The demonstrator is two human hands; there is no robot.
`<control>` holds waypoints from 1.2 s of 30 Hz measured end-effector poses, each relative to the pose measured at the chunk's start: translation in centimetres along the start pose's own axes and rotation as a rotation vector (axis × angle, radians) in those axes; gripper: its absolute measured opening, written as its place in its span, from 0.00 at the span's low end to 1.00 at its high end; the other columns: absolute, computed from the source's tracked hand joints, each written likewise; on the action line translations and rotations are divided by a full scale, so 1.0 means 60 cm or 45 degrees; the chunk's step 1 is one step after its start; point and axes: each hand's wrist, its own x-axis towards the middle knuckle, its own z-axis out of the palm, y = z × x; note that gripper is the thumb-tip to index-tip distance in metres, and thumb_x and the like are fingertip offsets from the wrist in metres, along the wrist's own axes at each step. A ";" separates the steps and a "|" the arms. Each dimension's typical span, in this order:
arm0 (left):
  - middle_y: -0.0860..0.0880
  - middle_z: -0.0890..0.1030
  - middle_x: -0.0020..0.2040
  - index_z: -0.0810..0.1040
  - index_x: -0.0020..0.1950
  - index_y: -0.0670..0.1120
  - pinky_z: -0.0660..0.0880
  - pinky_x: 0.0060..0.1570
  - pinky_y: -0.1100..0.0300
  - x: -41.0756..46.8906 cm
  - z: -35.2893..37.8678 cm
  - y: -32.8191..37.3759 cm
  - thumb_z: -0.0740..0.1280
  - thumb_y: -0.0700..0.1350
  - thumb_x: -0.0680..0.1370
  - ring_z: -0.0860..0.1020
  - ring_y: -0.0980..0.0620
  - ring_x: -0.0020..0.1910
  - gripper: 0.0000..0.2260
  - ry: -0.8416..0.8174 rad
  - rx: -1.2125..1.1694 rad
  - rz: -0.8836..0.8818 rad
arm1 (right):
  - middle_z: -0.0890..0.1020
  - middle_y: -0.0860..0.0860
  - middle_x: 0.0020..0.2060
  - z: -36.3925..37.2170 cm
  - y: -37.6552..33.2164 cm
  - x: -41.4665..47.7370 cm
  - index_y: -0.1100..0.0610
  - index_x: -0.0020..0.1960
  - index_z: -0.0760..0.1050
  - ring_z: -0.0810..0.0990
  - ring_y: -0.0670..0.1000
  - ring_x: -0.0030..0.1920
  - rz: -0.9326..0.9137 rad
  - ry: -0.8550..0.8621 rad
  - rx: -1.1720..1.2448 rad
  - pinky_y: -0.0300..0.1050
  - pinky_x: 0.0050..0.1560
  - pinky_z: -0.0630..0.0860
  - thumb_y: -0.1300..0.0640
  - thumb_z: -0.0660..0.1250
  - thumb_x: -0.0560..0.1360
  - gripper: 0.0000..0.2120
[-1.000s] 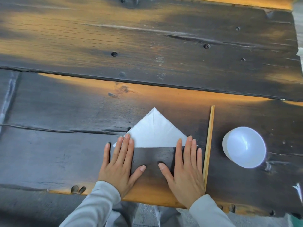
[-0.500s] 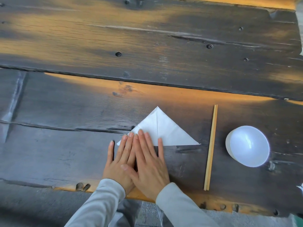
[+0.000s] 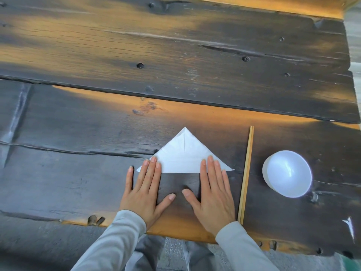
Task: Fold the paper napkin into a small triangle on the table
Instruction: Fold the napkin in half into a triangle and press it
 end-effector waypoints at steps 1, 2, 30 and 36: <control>0.45 0.55 0.82 0.53 0.81 0.42 0.53 0.75 0.36 0.000 0.000 0.000 0.50 0.70 0.78 0.53 0.47 0.80 0.41 0.005 -0.004 -0.001 | 0.50 0.55 0.83 -0.002 0.005 -0.002 0.59 0.83 0.48 0.45 0.55 0.82 0.029 0.008 0.004 0.55 0.80 0.47 0.30 0.47 0.81 0.42; 0.45 0.55 0.82 0.53 0.81 0.42 0.53 0.75 0.36 0.000 -0.001 0.000 0.50 0.70 0.78 0.53 0.47 0.81 0.41 0.007 -0.008 -0.004 | 0.49 0.55 0.83 -0.004 0.009 -0.004 0.59 0.83 0.48 0.45 0.55 0.82 0.049 0.014 0.009 0.55 0.80 0.47 0.31 0.46 0.81 0.41; 0.44 0.60 0.80 0.58 0.80 0.42 0.57 0.73 0.36 0.001 -0.008 -0.005 0.48 0.66 0.81 0.57 0.47 0.79 0.36 0.010 -0.003 0.003 | 0.50 0.55 0.83 -0.001 0.010 -0.001 0.59 0.83 0.47 0.39 0.52 0.82 0.182 -0.018 -0.046 0.47 0.79 0.37 0.28 0.50 0.79 0.46; 0.45 0.59 0.81 0.58 0.80 0.43 0.59 0.73 0.36 0.000 -0.009 -0.002 0.50 0.66 0.80 0.58 0.47 0.79 0.36 0.009 0.020 -0.020 | 0.49 0.55 0.83 -0.001 0.011 -0.002 0.59 0.83 0.46 0.42 0.55 0.82 0.185 -0.029 -0.068 0.48 0.79 0.39 0.27 0.50 0.79 0.46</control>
